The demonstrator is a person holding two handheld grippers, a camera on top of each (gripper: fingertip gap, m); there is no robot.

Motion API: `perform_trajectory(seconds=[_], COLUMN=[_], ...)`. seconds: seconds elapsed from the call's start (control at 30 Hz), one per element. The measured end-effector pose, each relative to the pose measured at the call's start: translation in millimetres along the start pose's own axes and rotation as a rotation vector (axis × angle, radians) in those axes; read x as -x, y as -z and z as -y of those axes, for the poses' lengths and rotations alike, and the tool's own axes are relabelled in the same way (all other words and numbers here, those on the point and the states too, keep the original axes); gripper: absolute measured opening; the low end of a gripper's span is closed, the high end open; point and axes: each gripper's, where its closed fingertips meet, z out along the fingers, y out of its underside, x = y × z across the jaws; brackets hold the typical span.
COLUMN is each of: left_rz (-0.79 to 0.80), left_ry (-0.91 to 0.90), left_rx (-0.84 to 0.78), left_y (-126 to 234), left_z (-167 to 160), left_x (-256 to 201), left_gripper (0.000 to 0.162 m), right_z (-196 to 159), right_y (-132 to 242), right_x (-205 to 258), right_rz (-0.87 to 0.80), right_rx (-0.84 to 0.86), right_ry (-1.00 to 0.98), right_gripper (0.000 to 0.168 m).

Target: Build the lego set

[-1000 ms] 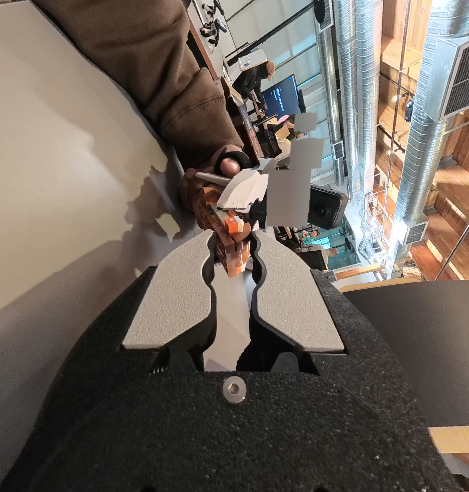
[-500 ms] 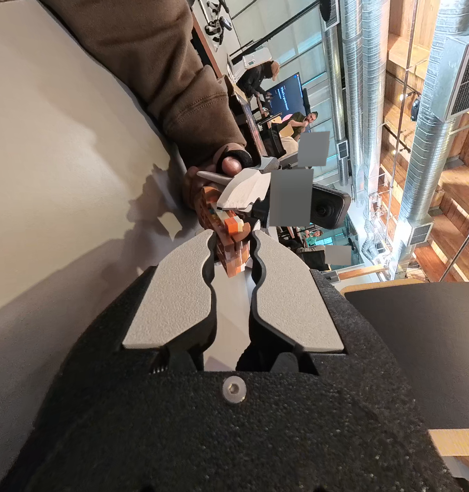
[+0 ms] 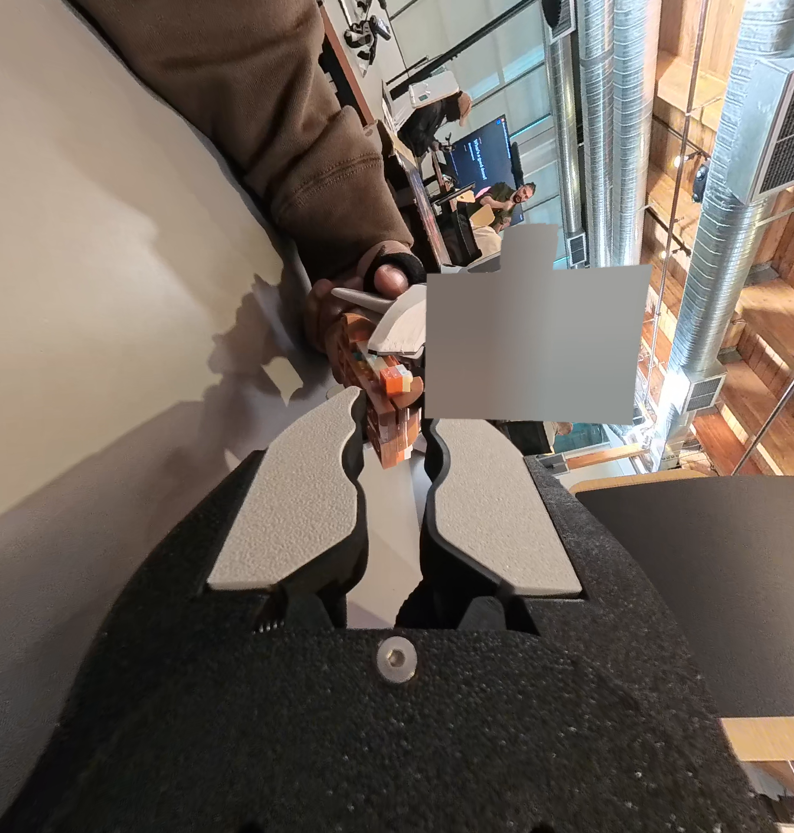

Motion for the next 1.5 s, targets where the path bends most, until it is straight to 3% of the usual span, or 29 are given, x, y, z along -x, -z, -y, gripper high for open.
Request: perform_trajectory(seconds=[0.23,0.47,0.67,1.5], left_rz=[0.001,-0.006,-0.011,-0.045], left_ry=[0.000,0.001,0.010,0.029], left_rx=[-0.012,0.000,0.016,0.013], left_y=[0.6,-1.5,-4.6,-6.2], left_z=[1.5,-0.1,-2.1,-2.2], left_x=[0.1,-1.1,-1.7,-5.8], left_gripper=[0.044,0.044,0.044,0.044], right_z=[0.3,1.3,6.2,7.9], right_y=[-0.2,-1.5,0.1,0.2], right_x=[-2.4,2.3,4.2,3.9], right_rz=[-0.026,-0.006,-0.002,0.021], right_rx=[-0.008,-0.018,-0.048,-0.014], right_ry=[-0.016,-0.002,0.032,0.045], right_gripper=[0.024,0.046,0.025,0.024])
